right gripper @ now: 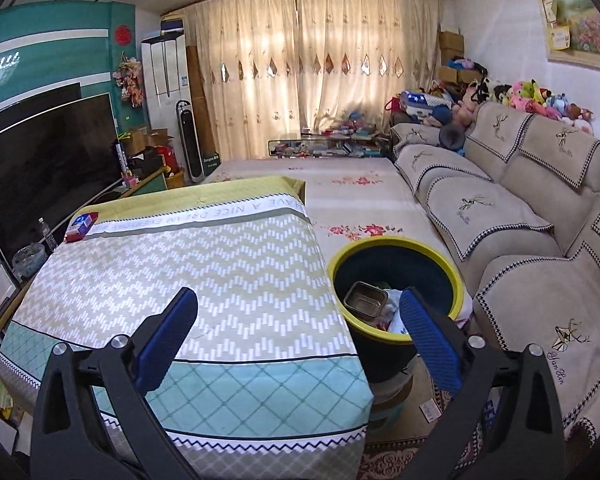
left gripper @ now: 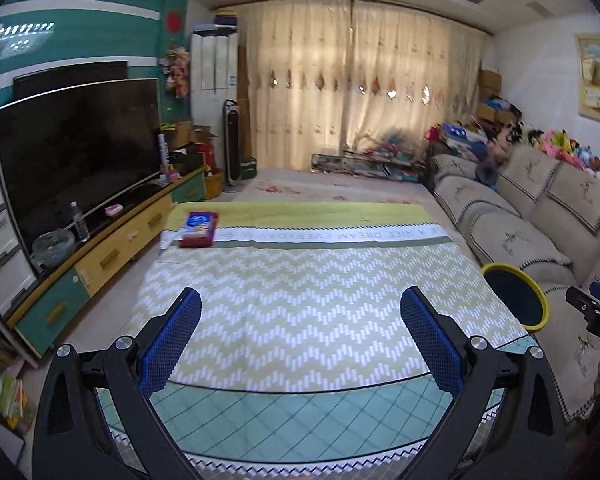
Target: Collect trash
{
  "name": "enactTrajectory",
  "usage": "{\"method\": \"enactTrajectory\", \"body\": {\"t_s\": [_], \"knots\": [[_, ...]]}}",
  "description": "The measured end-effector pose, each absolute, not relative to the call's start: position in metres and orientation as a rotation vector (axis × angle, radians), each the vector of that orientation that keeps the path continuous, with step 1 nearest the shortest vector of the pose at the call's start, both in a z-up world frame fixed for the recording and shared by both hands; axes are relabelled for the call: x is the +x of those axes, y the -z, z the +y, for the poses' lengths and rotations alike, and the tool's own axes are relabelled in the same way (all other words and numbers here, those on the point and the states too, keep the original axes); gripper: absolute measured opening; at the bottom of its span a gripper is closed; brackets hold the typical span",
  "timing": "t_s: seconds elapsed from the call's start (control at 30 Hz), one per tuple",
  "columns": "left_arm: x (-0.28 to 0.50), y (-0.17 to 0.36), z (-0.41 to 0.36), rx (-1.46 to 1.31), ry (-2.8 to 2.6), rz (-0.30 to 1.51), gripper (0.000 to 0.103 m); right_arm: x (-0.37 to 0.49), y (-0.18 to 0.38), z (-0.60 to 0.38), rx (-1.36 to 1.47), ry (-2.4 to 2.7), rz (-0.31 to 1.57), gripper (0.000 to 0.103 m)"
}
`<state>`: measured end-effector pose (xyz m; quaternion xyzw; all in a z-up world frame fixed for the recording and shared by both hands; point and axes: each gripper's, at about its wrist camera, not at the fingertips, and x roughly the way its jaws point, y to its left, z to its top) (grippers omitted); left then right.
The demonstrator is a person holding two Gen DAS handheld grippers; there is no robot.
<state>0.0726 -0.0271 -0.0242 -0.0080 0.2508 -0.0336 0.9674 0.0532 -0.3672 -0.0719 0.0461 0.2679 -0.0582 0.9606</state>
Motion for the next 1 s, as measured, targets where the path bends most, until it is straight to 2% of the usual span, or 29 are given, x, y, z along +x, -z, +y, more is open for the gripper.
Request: {"method": "enactTrajectory", "body": {"t_s": [0.3, 1.0], "knots": [[0.052, 0.022, -0.025, -0.008, 0.031, 0.483, 0.098, 0.049, 0.065, -0.362, 0.082, 0.123, 0.522, 0.096], [0.065, 0.02, -0.032, 0.002, 0.031, 0.504, 0.098, 0.051, 0.066, -0.364, 0.093, 0.121, 0.525, 0.096]]}}
